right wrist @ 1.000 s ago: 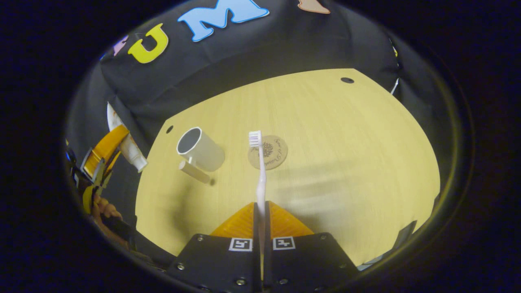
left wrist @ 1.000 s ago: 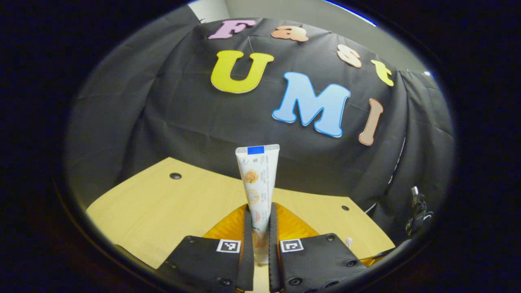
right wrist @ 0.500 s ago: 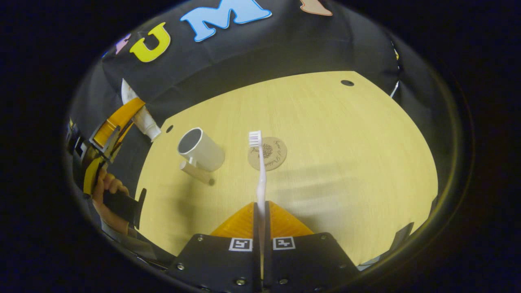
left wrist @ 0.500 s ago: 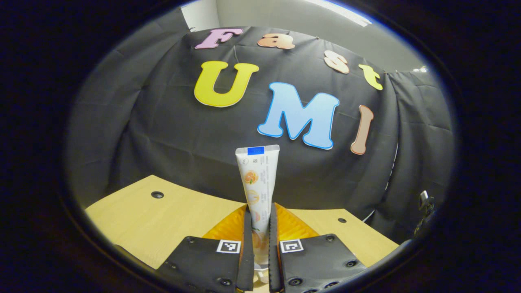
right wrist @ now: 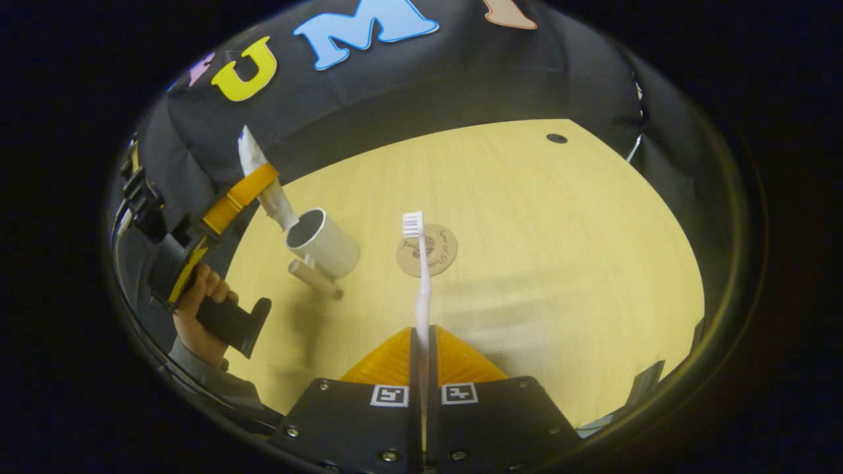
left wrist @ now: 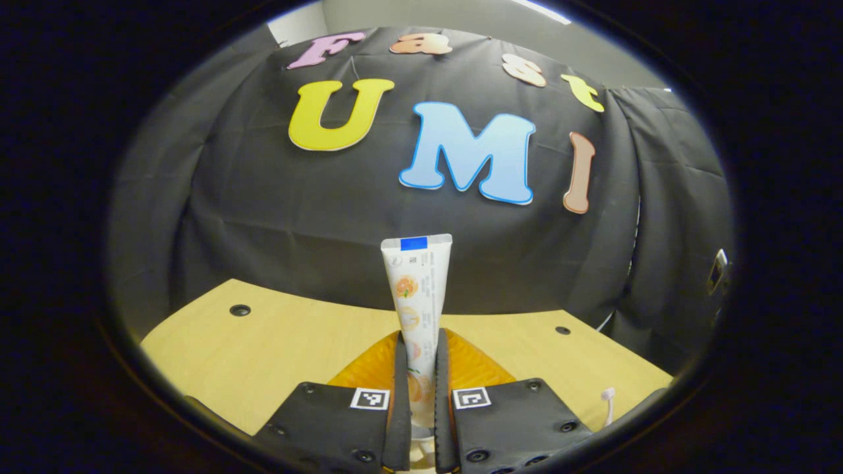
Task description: Put the toothbrush and toothpaste on the desktop into the cup, then pick up the cup and place it on the coaster on the desktop.
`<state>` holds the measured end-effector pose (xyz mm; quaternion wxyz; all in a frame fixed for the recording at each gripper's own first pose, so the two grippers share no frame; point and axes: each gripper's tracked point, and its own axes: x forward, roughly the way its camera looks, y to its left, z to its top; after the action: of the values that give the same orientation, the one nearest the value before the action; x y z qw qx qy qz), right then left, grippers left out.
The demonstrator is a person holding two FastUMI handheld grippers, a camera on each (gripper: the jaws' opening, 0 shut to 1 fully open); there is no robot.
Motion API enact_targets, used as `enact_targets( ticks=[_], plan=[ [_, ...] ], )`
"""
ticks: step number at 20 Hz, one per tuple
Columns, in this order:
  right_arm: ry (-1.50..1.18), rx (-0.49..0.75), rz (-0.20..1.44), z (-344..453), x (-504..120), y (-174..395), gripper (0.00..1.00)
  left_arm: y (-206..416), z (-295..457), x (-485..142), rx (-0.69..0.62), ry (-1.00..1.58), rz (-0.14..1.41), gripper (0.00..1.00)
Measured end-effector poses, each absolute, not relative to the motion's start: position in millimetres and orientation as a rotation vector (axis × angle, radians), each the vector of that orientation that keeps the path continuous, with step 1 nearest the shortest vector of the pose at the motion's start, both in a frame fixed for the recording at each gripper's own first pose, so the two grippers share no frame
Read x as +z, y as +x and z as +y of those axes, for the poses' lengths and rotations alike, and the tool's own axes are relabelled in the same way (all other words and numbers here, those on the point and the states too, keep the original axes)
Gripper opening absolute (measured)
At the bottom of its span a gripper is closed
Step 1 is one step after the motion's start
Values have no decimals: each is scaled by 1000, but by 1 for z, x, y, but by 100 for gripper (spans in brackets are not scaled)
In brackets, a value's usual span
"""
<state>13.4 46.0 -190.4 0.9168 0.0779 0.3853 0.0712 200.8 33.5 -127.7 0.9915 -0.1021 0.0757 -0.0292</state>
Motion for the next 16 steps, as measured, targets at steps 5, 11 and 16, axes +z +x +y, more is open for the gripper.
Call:
enact_targets(
  ticks=[5,11,16],
  plan=[
    [164,129,783,39,-184,8,4,213,31,-162,-46,-167,224,21],
    [187,126,792,40,-184,14,4,211,30,-204,-23,-135,387,30],
    [187,138,794,44,-184,18,4,205,26,-204,-32,-136,413,44]
  ],
)
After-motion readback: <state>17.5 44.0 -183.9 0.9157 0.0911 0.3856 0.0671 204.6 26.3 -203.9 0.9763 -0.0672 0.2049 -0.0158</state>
